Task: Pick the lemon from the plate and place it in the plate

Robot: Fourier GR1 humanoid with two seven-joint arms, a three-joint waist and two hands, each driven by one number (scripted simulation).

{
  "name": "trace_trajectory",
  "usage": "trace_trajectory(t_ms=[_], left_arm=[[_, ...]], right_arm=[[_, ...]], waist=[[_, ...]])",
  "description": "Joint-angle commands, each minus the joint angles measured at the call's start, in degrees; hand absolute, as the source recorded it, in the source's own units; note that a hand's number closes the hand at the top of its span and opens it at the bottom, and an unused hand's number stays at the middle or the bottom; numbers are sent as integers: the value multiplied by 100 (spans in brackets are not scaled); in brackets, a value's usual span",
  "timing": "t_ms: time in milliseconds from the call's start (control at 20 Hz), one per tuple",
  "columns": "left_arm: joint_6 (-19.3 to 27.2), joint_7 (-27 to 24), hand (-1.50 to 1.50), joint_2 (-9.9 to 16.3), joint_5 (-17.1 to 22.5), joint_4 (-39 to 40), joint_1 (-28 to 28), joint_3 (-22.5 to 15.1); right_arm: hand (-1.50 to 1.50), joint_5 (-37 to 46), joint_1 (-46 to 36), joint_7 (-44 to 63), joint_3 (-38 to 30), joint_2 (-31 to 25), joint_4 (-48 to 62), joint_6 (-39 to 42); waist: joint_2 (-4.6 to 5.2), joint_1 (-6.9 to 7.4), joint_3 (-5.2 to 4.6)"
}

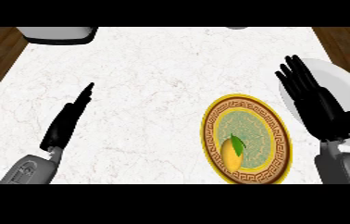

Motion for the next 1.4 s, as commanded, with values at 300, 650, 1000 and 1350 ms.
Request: trace_trajectory(t_ms=[300, 650, 1000, 1350], left_arm=[[152, -10, 0, -825, 801, -44, 584, 370], [43, -116, 0, -1293, 1191, -99, 772, 555], [1, 67, 0, -1299, 1001, -455, 1064, 552], [-114, 278, 0, -1180, 1086, -385, 724, 673]], right_arm=[[150, 2306, -34, 57, -482, -2334, -186, -223], [-150, 2256, 1313, -1483, -1048, -155, -732, -2213], [-150, 2535, 1828, -262, -1033, -914, -1985, -1441], [-150, 3283, 2142, 1476, -215, -2220, -2929, -348]], waist=[[264, -263, -219], [214, -240, 18], [216, -166, 11], [223, -160, -6]])
